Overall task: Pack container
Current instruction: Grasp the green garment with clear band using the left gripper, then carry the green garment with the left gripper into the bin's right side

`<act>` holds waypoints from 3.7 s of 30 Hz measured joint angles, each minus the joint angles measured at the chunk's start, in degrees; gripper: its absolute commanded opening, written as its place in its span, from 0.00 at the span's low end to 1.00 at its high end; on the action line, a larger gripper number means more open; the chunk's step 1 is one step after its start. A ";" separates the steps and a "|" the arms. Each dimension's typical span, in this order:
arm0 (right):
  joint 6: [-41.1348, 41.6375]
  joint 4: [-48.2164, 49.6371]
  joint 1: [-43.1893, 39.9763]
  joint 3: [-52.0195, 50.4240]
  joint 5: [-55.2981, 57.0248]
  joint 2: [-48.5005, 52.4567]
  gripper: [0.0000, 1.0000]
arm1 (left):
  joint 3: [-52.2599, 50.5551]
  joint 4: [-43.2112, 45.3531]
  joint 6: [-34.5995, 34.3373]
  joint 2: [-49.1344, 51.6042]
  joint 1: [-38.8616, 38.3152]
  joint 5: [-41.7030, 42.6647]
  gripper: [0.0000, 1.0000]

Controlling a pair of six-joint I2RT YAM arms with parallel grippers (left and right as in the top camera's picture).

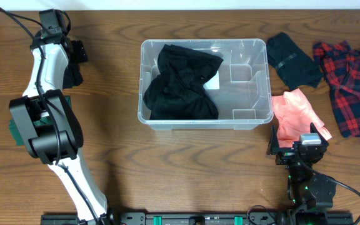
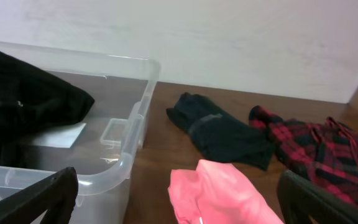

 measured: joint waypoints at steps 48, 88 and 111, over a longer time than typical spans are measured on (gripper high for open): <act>0.00 0.00 0.00 0.00 0.00 0.00 0.99 | -5.68 9.01 4.52 5.07 0.02 -0.68 0.64; -0.02 0.00 0.00 0.00 0.00 0.00 0.99 | -7.19 -9.42 -4.37 -30.58 -21.92 0.55 0.06; -0.02 0.00 0.00 0.00 0.00 -0.02 0.99 | -7.19 -8.41 -25.27 -32.61 -53.46 0.85 0.06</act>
